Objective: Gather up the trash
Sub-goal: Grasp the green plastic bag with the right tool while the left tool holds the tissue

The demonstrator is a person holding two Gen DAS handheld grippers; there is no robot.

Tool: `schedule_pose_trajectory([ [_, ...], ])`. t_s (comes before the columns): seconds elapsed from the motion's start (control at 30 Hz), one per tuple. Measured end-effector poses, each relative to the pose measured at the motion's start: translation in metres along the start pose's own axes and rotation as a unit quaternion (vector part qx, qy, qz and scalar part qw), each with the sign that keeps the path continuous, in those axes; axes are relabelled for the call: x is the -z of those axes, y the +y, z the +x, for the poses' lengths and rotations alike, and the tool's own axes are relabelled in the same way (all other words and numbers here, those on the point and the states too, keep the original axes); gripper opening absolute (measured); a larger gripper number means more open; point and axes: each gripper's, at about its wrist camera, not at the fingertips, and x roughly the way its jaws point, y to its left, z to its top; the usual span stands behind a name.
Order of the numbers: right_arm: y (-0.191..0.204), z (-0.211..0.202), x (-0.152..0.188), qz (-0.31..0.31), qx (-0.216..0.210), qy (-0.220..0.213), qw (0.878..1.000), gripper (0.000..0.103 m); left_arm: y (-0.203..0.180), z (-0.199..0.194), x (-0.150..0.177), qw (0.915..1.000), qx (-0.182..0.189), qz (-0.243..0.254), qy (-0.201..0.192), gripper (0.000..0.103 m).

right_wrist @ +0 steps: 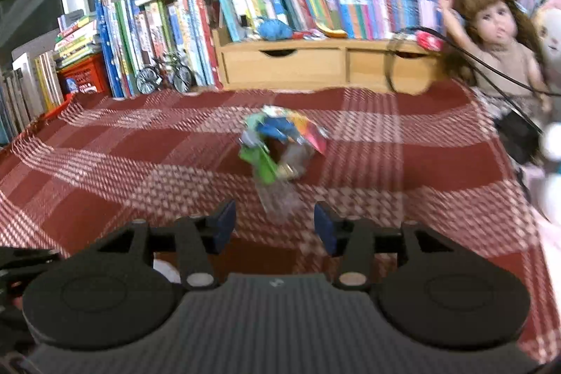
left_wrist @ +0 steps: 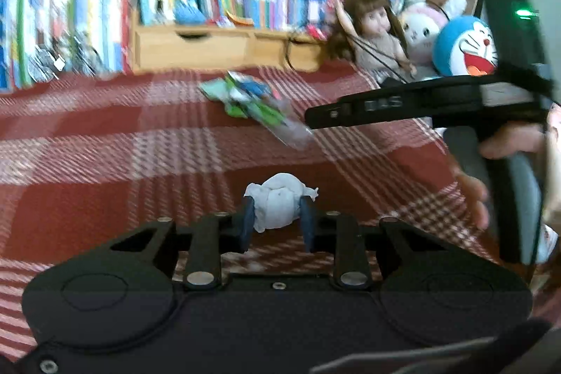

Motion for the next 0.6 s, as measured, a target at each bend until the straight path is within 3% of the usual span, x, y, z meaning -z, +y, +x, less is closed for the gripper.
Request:
schedule_pose_trajectory([
  [0.17,0.027,0.034,-0.022,-0.039,0.004,-0.011,0.999,0.065,0.026,-0.025,-0.006,0.9988,-0.035,-0.011,-0.031,0.026],
  [0.43,0.045,0.112,-0.042,-0.042,0.046,0.030,0.998,0.064,0.058,-0.050,-0.008,0.9963,-0.066,-0.029,-0.045,0.026],
  [0.47,0.046,0.120,-0.042,-0.038,0.052,0.040,0.997,0.056,0.061,-0.052,-0.007,0.9961,-0.070,-0.030,-0.046,0.026],
  [0.5,0.047,0.125,-0.040,-0.034,0.052,0.052,0.997,0.039,0.063,-0.055,-0.006,0.9957,-0.073,-0.031,-0.048,0.026],
  [0.6,0.051,0.117,-0.033,-0.030,0.042,0.047,0.998,0.037,0.068,-0.064,-0.003,0.9949,-0.078,-0.034,-0.055,0.026],
])
